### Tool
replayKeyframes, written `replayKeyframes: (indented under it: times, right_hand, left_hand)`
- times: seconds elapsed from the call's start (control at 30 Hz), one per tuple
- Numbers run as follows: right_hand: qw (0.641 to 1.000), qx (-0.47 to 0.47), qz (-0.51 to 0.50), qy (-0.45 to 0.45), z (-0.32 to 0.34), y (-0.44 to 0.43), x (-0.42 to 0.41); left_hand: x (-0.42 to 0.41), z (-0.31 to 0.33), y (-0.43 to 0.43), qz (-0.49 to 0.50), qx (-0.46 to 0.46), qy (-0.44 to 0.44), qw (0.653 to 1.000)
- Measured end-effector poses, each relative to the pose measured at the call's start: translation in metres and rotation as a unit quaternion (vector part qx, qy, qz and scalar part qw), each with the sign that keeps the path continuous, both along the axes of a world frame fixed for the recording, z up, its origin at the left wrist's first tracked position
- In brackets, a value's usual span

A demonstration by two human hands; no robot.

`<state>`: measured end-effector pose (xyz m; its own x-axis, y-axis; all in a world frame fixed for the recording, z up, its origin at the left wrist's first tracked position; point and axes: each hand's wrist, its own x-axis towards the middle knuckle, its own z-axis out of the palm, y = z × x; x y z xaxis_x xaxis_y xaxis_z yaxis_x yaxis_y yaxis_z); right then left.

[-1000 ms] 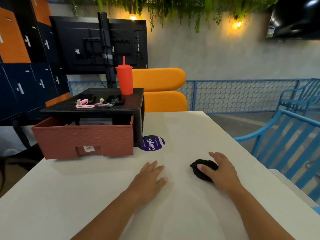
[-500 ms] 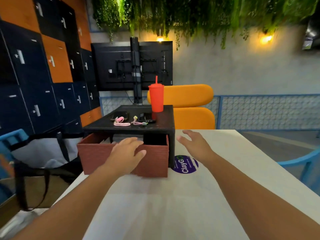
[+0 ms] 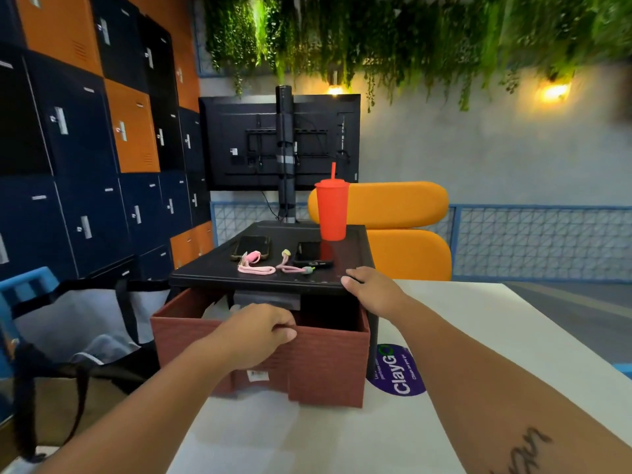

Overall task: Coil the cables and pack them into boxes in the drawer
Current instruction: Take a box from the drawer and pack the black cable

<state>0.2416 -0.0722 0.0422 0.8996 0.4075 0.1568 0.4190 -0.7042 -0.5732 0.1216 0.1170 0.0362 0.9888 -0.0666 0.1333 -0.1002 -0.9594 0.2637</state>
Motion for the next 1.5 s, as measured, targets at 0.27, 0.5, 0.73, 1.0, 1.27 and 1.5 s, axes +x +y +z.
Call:
replayKeyframes:
  times: [0.27, 0.5, 0.73, 1.0, 1.27, 1.5]
  right_hand:
    - [0.999, 0.023, -0.017, -0.027, -0.006, 0.002, 0.008]
    - [1.0, 0.014, -0.018, -0.013, 0.0, 0.002, 0.008]
    - [1.0, 0.001, -0.029, -0.006, 0.003, 0.002, 0.005]
    - [0.999, 0.008, -0.03, -0.008, 0.002, 0.004, 0.001]
    - [0.999, 0.019, -0.031, -0.011, -0.002, 0.005, 0.003]
    - [0.999, 0.016, -0.024, -0.014, -0.003, 0.004, 0.005]
  left_hand:
    - [-0.005, -0.005, -0.001, 0.001, 0.005, -0.019, 1.0]
    - [-0.039, 0.004, -0.005, -0.023, 0.031, 0.03, 0.999]
    - [-0.091, 0.015, -0.004, -0.042, 0.005, 0.098, 0.994]
    - [-0.134, 0.026, -0.006, -0.093, -0.007, 0.197, 0.976]
    - [-0.094, 0.041, 0.02, 0.024, -0.038, 0.224, 0.974]
    - [-0.058, 0.014, 0.018, 0.226, 0.127, 0.321, 0.911]
